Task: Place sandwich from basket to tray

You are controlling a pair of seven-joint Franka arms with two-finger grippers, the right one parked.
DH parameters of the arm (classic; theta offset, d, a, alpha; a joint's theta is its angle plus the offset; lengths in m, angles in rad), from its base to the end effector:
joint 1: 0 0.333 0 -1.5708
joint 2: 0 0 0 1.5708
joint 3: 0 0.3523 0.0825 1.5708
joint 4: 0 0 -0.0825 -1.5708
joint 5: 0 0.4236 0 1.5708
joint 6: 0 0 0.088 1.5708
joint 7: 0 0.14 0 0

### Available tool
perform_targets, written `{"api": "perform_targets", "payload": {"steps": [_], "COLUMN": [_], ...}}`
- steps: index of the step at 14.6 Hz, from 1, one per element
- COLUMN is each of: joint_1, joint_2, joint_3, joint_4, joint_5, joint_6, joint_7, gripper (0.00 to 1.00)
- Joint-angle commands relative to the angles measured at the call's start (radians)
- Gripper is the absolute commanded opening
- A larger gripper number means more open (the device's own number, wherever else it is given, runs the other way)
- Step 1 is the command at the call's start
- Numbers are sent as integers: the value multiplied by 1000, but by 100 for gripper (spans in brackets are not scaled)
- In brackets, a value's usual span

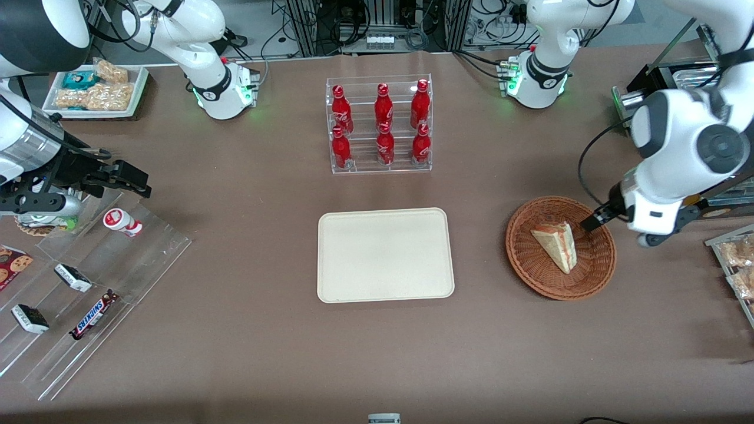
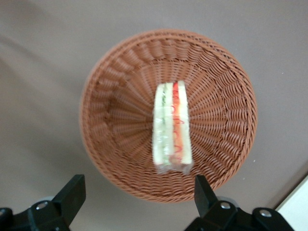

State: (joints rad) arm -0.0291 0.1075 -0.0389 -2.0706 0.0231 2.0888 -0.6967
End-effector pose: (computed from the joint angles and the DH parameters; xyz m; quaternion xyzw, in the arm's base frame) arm 0.5887 -0.0381 0.3532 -0.9519 -0.3030 0.0385 0.0238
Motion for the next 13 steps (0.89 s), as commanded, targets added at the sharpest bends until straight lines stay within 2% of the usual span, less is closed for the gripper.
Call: {"api": "perform_targets", "payload": {"steps": [1,4,9,10,11,12,13], "joint_1": [-2,-2,-2,-2,-2,-2,-2], "joint_2": [81,145,222,227,228,233,233], "joint_3": [-13,-22,-36,-36,-36,-36,-36], "joint_4": [7,7,6,7,9,9,10], "joint_5": [9,47,52,51,51,52,54], "joint_6": [66,105,157,169,172,172,171], "joint_7": [-49,-35,-35,-35,-37,-34,-21], "gripper": [100,100,100,82,44,11,2]}}
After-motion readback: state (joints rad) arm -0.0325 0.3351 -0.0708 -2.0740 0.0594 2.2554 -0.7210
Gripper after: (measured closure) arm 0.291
